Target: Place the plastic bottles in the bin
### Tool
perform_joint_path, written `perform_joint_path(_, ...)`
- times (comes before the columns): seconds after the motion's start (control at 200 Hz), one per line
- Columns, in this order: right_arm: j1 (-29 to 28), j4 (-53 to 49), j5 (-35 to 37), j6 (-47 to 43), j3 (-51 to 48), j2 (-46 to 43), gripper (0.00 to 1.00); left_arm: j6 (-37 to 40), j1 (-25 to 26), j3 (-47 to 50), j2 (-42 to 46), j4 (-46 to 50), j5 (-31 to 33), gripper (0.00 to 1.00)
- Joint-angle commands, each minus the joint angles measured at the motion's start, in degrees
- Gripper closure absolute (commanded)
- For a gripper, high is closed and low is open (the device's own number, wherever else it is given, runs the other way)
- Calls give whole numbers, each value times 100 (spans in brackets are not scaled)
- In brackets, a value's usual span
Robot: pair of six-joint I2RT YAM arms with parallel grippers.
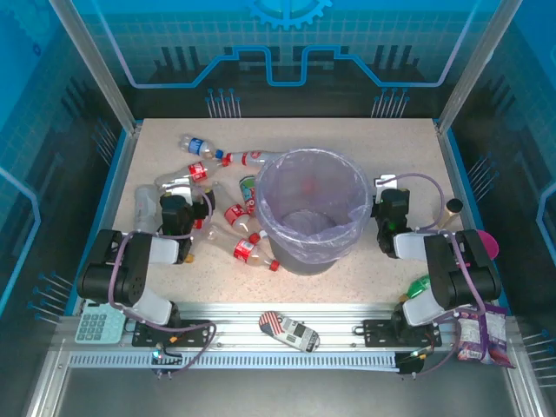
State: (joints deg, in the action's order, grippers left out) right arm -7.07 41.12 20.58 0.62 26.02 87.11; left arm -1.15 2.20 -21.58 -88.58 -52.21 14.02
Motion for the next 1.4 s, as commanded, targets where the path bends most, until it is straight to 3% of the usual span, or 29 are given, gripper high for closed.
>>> perform_joint_path(0.0, -10, 98, 52, 61, 109, -85, 0, 29, -1, 15, -19, -140, -84, 1)
perform_joint_path(0.54, 21, 14, -1, 94, 160, -71, 0, 18, -9, -1, -19, -115, -93, 1)
perform_joint_path(0.63, 129, -158, -314, 116, 239, -76, 0, 18, -9, -3, -19, -121, -101, 1)
perform_joint_path(0.71, 258, -858, -695, 149, 704, 62, 0, 12, -31, -19, -19, -83, -138, 1)
perform_joint_path(0.845, 592, -3131, -1275, 411, 2336, 1007, 2, -24, -97, -16, -8, -53, -277, 1)
perform_joint_path(0.886, 589, -2925, -1357, 356, 2142, 858, 2, -25, -97, -7, -3, -63, -282, 1)
perform_joint_path(0.956, 497, -2041, -736, 459, 1449, 323, 0, -19, -97, -4, -5, -78, -285, 1)
perform_joint_path(1.101, 567, -1779, -375, 640, 1007, -349, 0, -14, -97, -16, 17, -80, -222, 1)
perform_joint_path(1.251, 151, -1928, 679, 178, 949, -1457, 0, -108, -98, -233, 1193, 1288, -3, 1)
perform_joint_path(1.396, 201, -3419, 331, 887, 1545, -2408, 0, -754, -97, -1095, 2619, 3670, 441, 1)
